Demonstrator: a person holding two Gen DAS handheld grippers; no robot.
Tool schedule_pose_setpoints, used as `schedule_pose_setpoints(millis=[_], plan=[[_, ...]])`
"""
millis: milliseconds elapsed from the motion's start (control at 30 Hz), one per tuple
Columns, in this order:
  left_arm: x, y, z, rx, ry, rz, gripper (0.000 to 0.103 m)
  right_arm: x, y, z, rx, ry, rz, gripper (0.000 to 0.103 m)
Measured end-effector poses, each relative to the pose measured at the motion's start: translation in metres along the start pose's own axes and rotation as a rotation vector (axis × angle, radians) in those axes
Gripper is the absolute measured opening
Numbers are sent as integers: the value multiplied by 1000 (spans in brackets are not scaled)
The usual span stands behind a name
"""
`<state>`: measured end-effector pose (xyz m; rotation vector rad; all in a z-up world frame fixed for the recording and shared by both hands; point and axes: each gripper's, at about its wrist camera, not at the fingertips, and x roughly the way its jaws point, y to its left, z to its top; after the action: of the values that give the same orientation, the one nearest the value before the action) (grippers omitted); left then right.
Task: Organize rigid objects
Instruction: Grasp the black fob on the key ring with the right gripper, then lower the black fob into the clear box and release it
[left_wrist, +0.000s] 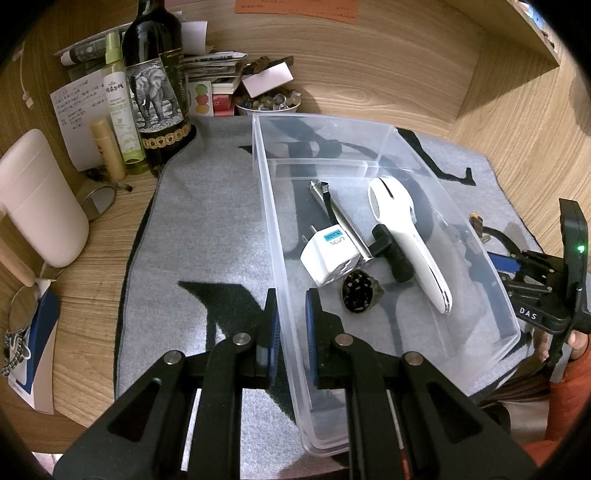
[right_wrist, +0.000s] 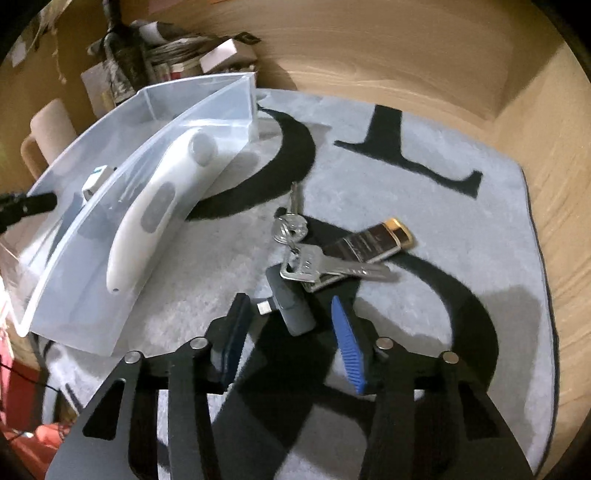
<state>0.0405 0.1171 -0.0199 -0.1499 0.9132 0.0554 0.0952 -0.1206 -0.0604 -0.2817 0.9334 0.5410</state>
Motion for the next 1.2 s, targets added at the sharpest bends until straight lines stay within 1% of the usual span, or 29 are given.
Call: schedule_pose_setpoints(millis=[33, 67, 167, 200, 333, 467, 600, 733, 867, 1000, 1200], plan=[[0, 0, 0, 0, 0, 0, 11, 0, 2, 0, -8, 0, 3, 28], [0, -1, 0, -1, 0, -1, 11, 0, 4, 0, -17, -2, -4, 26], [0, 1, 0, -2, 0, -2, 11, -4, 9, -1, -30, -8, -11, 26], [1, 0, 0, -1, 1, -1, 11, -5, 10, -2, -30, -9, -1, 24], [0, 1, 0, -1, 0, -1, 11, -12, 14, 2, -39, -32, 18, 24], [1, 0, 0, -2, 1, -1, 11, -27, 20, 9, -47, -79, 26, 24], [1, 0, 1, -1, 1, 0, 11, -46, 26, 21, -45, -145, 40, 24], [0, 2, 0, -1, 1, 1, 11, -65, 35, 36, -53, -221, 74, 24], [1, 0, 1, -1, 1, 0, 11, -71, 47, 50, -73, -268, 107, 24], [1, 2, 1, 0, 1, 1, 11, -69, 61, 62, -104, -287, 140, 24], [1, 1, 1, 1, 2, 2, 11, -54, 85, 72, -155, -258, 182, 24]])
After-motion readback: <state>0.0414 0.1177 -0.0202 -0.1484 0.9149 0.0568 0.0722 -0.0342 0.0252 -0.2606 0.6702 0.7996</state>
